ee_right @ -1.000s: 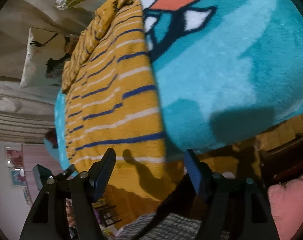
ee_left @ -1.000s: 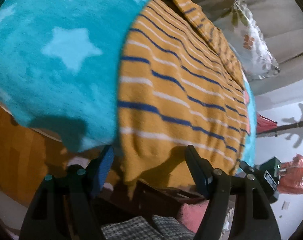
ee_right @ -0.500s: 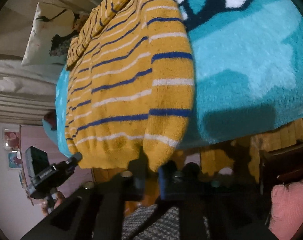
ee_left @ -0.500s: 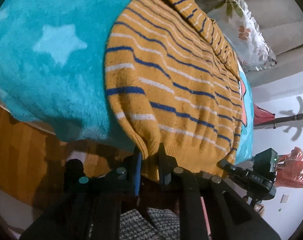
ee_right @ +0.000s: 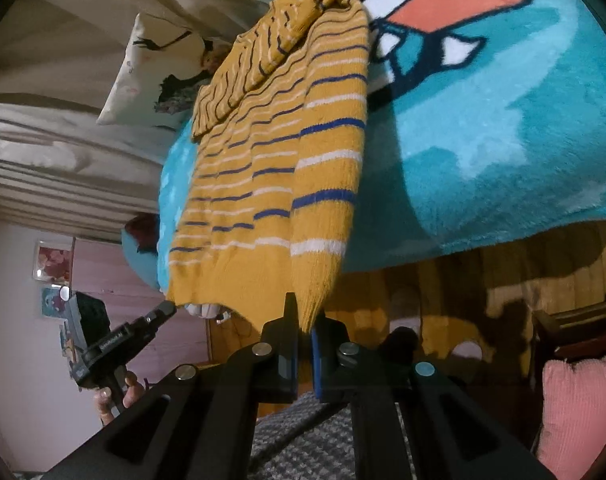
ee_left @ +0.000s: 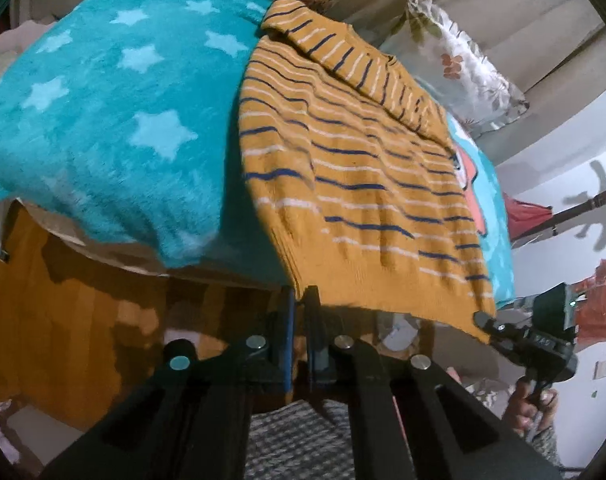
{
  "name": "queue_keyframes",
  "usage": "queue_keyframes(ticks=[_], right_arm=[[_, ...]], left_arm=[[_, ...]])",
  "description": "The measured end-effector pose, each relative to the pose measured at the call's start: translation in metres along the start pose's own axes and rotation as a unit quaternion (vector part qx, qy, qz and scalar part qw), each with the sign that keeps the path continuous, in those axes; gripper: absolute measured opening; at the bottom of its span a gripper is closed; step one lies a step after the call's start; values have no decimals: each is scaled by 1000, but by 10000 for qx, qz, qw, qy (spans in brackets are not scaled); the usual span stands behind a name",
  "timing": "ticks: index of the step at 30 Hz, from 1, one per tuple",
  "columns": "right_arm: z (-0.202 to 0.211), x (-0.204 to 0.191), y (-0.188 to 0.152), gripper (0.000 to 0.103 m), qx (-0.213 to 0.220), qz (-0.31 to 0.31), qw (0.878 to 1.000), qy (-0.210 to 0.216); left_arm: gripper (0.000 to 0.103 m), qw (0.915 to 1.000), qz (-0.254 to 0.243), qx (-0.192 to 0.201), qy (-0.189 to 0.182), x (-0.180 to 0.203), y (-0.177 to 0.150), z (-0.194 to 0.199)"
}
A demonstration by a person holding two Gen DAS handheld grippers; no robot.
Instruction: Fold small clothes
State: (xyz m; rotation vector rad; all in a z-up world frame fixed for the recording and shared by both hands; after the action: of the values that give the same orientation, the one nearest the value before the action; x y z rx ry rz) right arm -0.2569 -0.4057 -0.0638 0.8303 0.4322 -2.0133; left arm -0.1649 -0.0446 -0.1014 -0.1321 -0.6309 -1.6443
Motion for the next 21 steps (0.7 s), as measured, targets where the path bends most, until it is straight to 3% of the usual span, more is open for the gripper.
queue_keyframes(ticks=[6,8,10,11,14,16,21], right_arm=[[-8,-7,10,5,-30,113,9999,-73],[-10,-15,12,5,-35,229,9997,-84],[-7,-18,14,5,-27,225,9997,-29],[-6,-19,15,5,-34,240,9997,-22],[-4,-24,17,5,-97,278,9996,-42],[-4,-24,20,5,-158,289,9994,-62],[-9,-25,23,6,-314,313,9988,-188]], left_arm=[[5,9992,368,23,127,-17,4,-8],[17,9989,359,100,279,-23,4,-10],[54,9983,501,164,248,-31,3,-14],[60,9975,642,241,153,-37,3,-16],[66,9951,918,329,-150,-47,0,-26],[78,9934,1017,379,-359,-50,-2,-33],[81,9911,1216,237,-477,-60,-4,-67]])
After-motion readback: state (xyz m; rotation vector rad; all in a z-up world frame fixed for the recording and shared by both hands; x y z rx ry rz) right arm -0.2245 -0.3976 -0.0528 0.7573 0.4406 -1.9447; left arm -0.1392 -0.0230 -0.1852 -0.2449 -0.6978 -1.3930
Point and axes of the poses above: each gripper's, at about its wrist camera, not at the fingertips, and z roughly against the way its jaws point, x to its right, y to its top, the point moved 2 cm from there along -z, roughly the way its jaws point, and after that the axes turned 5 degrees about -z, right-handed, at the moved point
